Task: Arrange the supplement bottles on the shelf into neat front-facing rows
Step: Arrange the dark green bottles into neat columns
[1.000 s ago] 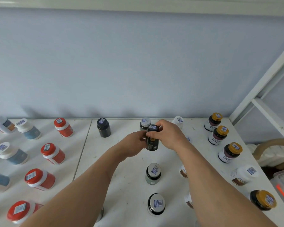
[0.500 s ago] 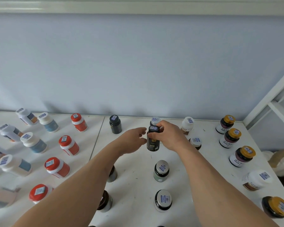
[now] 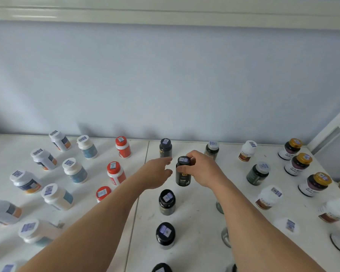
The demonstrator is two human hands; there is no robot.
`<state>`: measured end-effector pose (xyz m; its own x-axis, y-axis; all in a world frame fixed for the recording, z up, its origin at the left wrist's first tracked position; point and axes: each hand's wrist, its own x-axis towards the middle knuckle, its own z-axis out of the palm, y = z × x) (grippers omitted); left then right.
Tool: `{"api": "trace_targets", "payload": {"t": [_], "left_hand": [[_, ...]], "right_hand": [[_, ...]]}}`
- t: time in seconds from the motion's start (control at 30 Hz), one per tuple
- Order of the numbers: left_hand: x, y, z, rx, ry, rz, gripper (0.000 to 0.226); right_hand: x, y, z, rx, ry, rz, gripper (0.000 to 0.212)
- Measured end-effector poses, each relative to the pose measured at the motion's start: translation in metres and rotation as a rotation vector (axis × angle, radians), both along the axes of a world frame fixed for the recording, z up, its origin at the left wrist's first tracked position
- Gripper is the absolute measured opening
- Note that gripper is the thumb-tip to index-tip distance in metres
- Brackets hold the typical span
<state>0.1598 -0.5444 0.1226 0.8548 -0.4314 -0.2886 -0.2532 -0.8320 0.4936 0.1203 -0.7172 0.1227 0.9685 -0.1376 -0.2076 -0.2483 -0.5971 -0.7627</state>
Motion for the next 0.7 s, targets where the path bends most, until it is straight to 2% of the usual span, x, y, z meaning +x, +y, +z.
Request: {"api": "trace_targets", "payload": {"t": [0.27, 0.7], "left_hand": [[0.008, 0.049, -0.008, 0.019, 0.009, -0.022, 0.051], [0.027, 0.048, -0.016, 0.022, 0.04, -0.037, 0.051]], "right_hand": [[0.006, 0.047, -0.01, 0.012, -0.038, -0.041, 0.036], [0.025, 0.058, -0.044, -0.035, -0.016, -0.052, 0.047]]}}
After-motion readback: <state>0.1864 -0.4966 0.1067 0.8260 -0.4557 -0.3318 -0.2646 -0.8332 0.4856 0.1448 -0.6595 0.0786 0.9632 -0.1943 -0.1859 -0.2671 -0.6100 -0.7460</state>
